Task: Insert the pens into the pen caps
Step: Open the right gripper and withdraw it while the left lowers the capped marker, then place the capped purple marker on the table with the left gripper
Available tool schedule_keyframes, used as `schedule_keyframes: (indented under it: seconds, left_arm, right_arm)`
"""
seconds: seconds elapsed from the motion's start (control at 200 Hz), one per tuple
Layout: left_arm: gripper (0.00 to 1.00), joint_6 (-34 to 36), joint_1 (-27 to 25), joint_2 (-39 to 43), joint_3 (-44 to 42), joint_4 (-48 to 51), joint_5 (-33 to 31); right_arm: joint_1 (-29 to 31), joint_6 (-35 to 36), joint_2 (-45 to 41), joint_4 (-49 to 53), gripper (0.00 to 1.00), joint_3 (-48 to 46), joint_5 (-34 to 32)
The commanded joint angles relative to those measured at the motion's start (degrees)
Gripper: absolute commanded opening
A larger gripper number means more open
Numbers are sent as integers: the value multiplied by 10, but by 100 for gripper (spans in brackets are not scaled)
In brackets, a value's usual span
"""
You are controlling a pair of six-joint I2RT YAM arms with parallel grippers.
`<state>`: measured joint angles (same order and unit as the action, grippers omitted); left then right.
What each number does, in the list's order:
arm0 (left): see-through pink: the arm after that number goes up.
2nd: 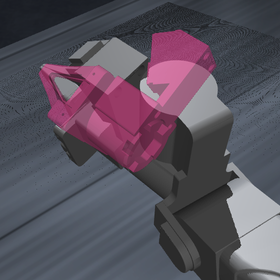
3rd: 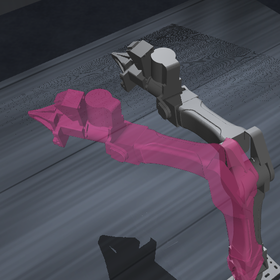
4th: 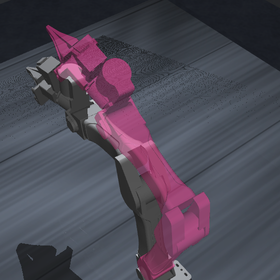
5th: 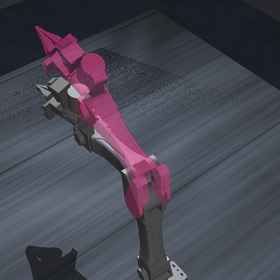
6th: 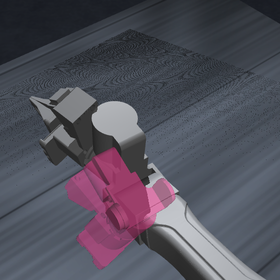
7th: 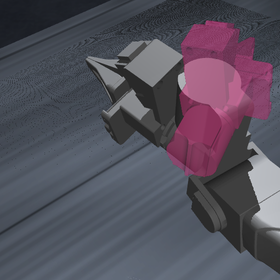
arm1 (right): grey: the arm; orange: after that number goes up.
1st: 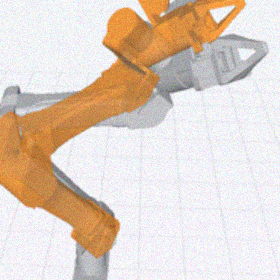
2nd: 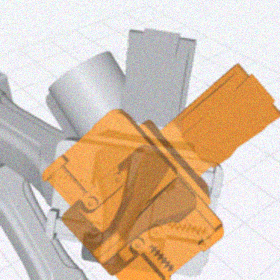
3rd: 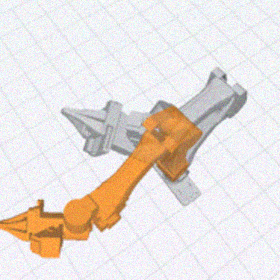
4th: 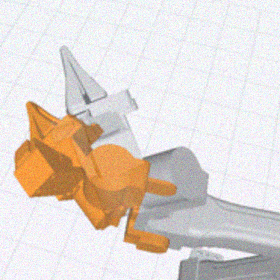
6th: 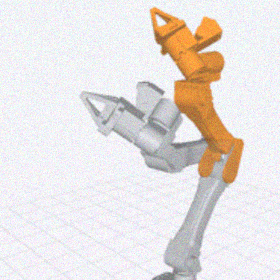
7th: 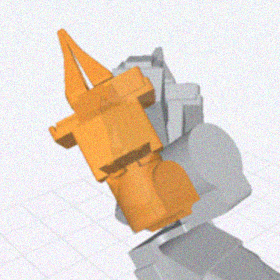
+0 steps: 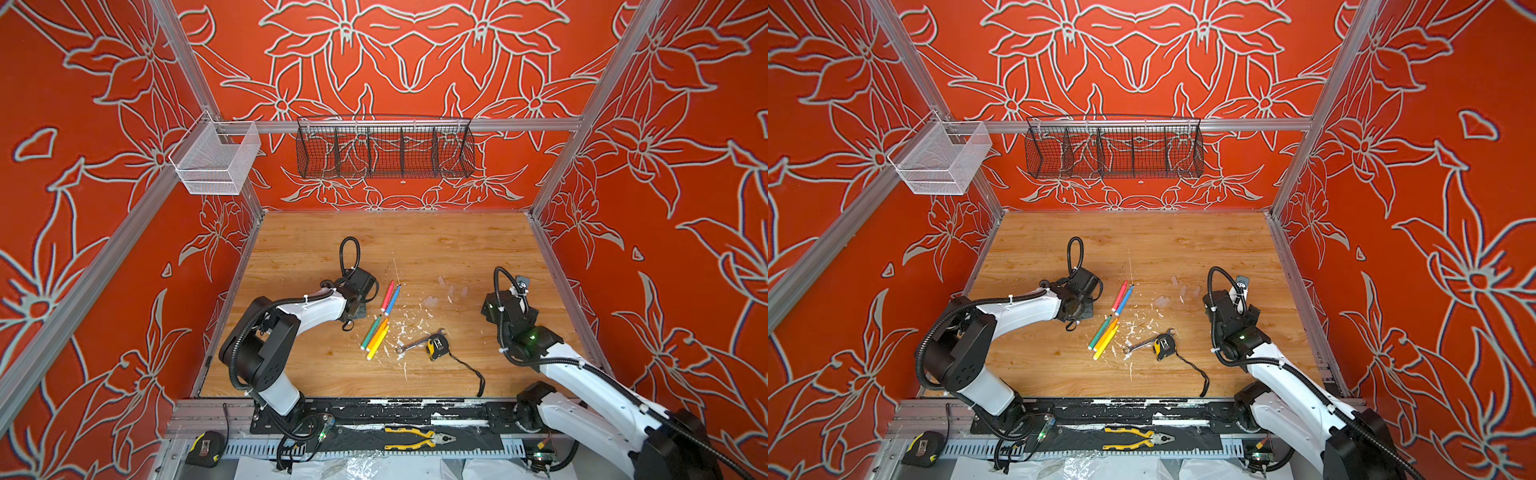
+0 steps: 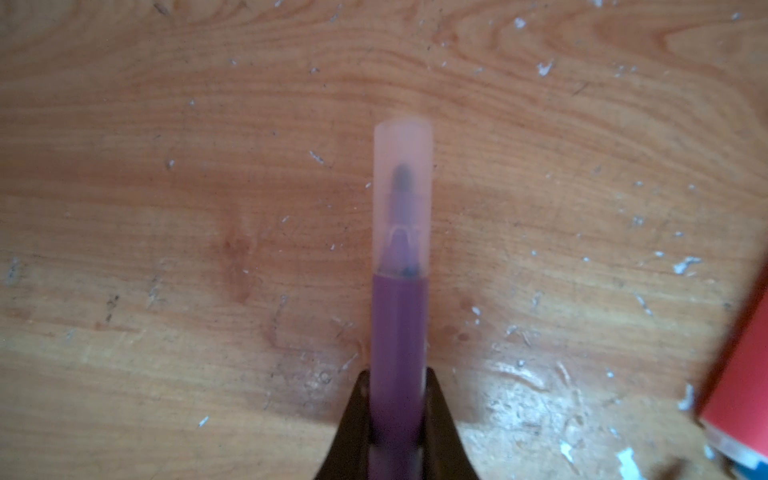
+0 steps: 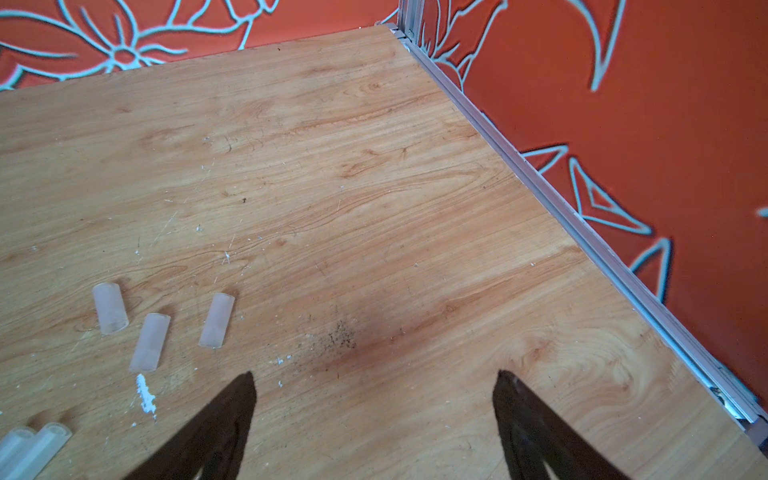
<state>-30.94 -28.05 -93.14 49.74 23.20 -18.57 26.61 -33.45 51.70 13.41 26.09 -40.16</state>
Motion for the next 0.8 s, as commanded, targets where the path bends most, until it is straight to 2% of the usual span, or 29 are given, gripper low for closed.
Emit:
schedule_keyframes:
  seconds: [0.0,0.18,0.35,0.465,0.535,0.701,0.796]
  left_arm:
    - [13,-9,5,2,9,23,-22]
    - [27,3,5,28,8,16,0]
    - [34,25,5,62,14,13,32]
    - [34,34,5,100,22,31,33]
    - [34,56,5,135,14,18,68]
    - [37,96,0,214,-33,-60,205]
    - [39,106,-10,229,-45,-83,235]
  right_arm:
    - [-2,-14,1,-2,90,14,1]
    - [-3,-14,15,0,89,21,2]
    - [-2,-15,33,4,86,31,6]
    - [-3,-17,41,5,85,35,2]
    - [-2,-16,50,6,84,40,1]
    - [-3,-21,73,15,81,55,-2]
    - [-2,-23,83,19,80,61,-4]
